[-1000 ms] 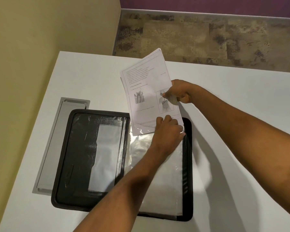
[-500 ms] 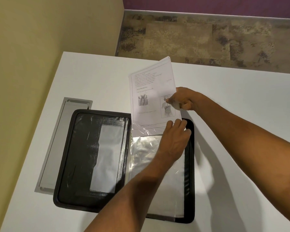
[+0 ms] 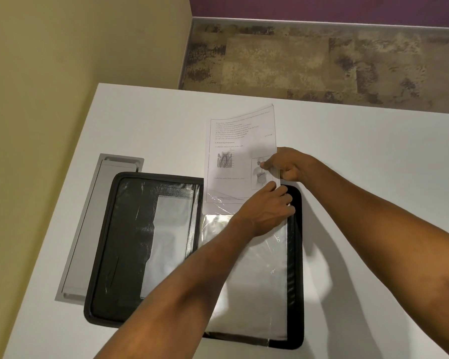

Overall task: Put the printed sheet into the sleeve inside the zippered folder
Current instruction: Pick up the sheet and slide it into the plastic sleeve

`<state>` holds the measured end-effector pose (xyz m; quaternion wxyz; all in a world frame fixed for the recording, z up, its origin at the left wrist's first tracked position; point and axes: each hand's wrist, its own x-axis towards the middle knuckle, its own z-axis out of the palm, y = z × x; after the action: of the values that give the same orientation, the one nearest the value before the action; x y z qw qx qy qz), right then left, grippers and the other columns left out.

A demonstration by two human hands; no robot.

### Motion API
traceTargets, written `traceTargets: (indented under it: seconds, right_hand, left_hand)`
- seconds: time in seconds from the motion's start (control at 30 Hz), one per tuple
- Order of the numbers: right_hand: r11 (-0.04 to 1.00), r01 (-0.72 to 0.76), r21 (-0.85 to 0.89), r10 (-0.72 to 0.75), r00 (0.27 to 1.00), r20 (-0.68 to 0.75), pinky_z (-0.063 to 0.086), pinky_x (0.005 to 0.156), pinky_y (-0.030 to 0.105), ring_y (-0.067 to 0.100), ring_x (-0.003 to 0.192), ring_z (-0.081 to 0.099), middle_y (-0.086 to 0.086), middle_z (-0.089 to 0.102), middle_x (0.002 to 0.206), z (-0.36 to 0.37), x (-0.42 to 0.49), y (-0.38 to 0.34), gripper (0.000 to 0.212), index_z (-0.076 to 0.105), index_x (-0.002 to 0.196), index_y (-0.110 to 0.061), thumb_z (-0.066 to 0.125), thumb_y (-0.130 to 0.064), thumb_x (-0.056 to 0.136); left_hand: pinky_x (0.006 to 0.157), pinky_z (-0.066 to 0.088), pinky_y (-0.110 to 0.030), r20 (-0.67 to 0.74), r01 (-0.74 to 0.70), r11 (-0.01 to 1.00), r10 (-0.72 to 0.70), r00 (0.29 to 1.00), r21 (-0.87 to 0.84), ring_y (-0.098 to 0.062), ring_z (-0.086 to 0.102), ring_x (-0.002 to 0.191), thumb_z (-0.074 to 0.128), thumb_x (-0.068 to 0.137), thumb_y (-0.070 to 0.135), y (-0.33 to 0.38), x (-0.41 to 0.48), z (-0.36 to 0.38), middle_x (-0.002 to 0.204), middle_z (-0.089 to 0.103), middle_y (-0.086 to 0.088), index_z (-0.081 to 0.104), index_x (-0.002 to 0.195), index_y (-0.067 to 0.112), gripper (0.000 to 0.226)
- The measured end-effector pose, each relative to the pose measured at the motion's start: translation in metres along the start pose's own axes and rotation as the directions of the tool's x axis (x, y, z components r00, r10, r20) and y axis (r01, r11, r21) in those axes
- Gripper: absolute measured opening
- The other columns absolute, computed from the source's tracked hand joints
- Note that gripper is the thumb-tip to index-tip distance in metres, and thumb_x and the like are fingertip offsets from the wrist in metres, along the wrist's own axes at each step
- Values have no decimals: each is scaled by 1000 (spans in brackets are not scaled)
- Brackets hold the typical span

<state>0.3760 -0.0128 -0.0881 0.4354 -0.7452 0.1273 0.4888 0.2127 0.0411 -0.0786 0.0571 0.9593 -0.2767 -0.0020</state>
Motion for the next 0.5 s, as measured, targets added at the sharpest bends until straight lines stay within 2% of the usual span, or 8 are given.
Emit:
traceTargets:
  seconds: [0.17, 0.23, 0.33, 0.37, 0.43, 0.5]
  right_hand:
    - [998, 7, 62, -9, 999, 31, 49, 113, 44, 35, 126, 63, 24, 67, 132, -3, -6, 7, 34, 66, 124, 9, 73, 3, 91]
    - [999, 32, 14, -33, 998, 49, 51, 105, 39, 34, 115, 66, 26, 68, 130, -6, -9, 12, 35, 66, 124, 9, 74, -5, 93]
    - [994, 63, -86, -57, 995, 79, 50, 109, 46, 36, 113, 65, 26, 69, 124, -11, -13, 23, 39, 64, 124, 10, 73, -16, 96]
    - [992, 68, -106, -58, 994, 95, 53, 102, 43, 35, 105, 65, 25, 70, 116, -14, -14, 26, 35, 66, 119, 11, 73, -15, 96]
    - [979, 67, -192, -44, 992, 122, 51, 79, 37, 31, 87, 58, 22, 65, 92, -19, -18, 30, 17, 69, 99, 8, 71, -9, 95]
    - [968, 68, -241, -31, 988, 154, 49, 76, 37, 30, 84, 58, 20, 65, 89, -24, -20, 32, 9, 70, 96, 5, 69, -3, 92]
  left_hand:
    - [84, 42, -43, -21, 100, 995, -100, 995, 9, -28, 59, 98, 71, 88, 11, 4, 9, -1, 94, 68, -7, 75, 88, 14, 5]
    - [85, 45, -44, -56, 159, 987, -159, 986, 8, -29, 62, 101, 72, 86, 11, 4, 11, -2, 94, 68, -7, 74, 84, 15, 4]
    - [94, 47, -50, -126, 203, 979, -201, 972, 6, -34, 63, 109, 73, 83, 8, 2, 12, -1, 100, 69, -11, 75, 84, 12, 5]
    - [95, 47, -50, -147, 213, 977, -213, 966, -17, -34, 63, 107, 72, 83, 7, 2, 11, 0, 99, 69, -11, 75, 84, 12, 6]
    - [92, 45, -45, -168, 238, 969, -246, 955, -66, -31, 63, 103, 74, 83, 9, 2, 11, 1, 97, 68, -8, 75, 84, 14, 5]
    - [86, 41, -41, -171, 247, 965, -260, 950, -93, -29, 64, 104, 74, 85, 12, 1, 11, 2, 95, 70, -5, 75, 86, 15, 4]
